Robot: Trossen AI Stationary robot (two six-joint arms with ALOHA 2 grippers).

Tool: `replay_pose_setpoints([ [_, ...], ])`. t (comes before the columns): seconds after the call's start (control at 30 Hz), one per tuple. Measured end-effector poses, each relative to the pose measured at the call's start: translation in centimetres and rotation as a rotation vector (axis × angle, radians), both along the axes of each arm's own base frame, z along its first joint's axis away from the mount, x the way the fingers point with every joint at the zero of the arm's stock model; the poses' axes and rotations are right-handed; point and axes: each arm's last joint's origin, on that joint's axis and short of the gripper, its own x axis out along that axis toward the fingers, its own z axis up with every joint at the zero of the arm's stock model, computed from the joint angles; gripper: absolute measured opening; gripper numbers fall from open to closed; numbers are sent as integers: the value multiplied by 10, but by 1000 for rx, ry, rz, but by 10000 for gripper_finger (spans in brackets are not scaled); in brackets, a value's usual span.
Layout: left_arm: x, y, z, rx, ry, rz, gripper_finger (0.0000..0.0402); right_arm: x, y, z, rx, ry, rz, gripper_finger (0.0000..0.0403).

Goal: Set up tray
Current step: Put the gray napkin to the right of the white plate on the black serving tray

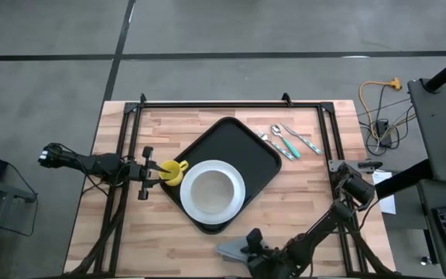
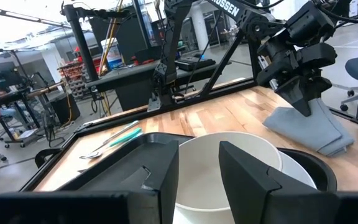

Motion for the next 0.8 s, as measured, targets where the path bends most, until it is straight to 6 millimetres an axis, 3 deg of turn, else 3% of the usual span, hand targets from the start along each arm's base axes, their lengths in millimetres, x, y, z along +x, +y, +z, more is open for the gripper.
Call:
replay_pose_setpoints([
  [0.2,0,0,0,0,0,0,101,1,-1,0,2,2,3,22],
  [0.53,0,0,0,0,0,0,101,3,-5,10,25,-19,-20,10],
  [0.8,0,0,0,0,0,0,101,4,-17,35,51,-30,-69,9],
])
